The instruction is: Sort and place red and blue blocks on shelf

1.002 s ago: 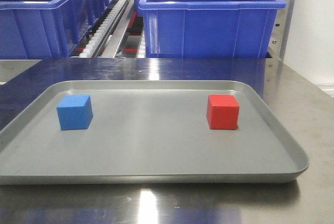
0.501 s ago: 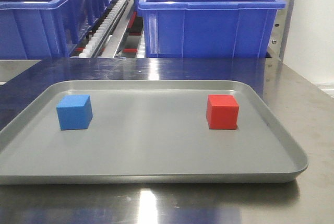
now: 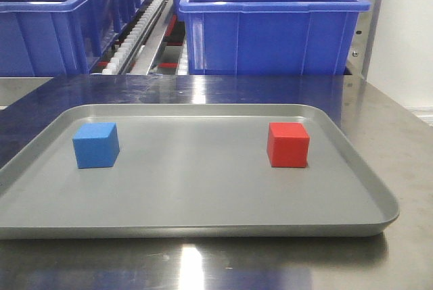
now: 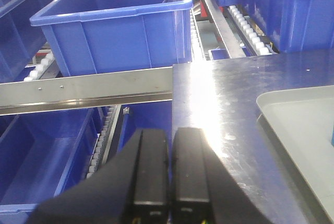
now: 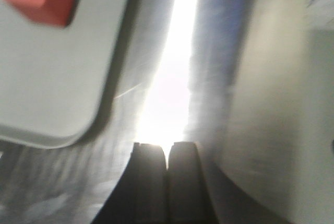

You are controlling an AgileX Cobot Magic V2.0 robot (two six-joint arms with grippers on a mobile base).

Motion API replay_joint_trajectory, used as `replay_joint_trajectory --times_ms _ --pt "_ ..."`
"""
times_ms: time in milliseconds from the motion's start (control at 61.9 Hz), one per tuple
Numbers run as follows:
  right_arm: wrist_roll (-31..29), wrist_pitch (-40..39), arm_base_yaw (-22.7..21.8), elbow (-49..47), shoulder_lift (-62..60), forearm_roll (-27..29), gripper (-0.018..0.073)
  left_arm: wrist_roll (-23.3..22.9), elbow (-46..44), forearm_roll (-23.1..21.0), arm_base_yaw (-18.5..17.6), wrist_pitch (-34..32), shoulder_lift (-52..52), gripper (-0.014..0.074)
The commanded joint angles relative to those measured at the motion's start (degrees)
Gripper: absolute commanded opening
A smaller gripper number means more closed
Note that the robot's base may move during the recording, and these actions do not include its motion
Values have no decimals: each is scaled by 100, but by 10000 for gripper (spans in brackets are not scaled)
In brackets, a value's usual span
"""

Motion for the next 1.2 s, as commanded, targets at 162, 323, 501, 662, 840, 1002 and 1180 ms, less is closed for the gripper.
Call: replay_joint_trajectory --times_ms 162,323,501,662,840,1002,1180 --pt "1132 508 620 -1234 1427 68 494 0 158 -43 -16 -471 -61 122" --pt "1784 1305 935 -2333 2374 -26 582 0 158 -43 -16 -471 -61 122" --pt "2572 1841 1384 -3459 3139 -724 582 0 158 -43 -16 -471 -61 122" --pt "3326 2078 1667 -4344 3806 -1293 582 0 158 -43 -16 -471 -61 122" --pt "3327 2265 1942 -5130 4354 -1350 582 0 158 -43 -16 -471 -61 122" --pt "3463 2419 1994 -5474 4749 -1378 582 0 158 -43 -16 -471 -61 122" --pt "3489 2428 1994 -5479 4884 -1419 582 0 158 -43 -16 -471 -61 122"
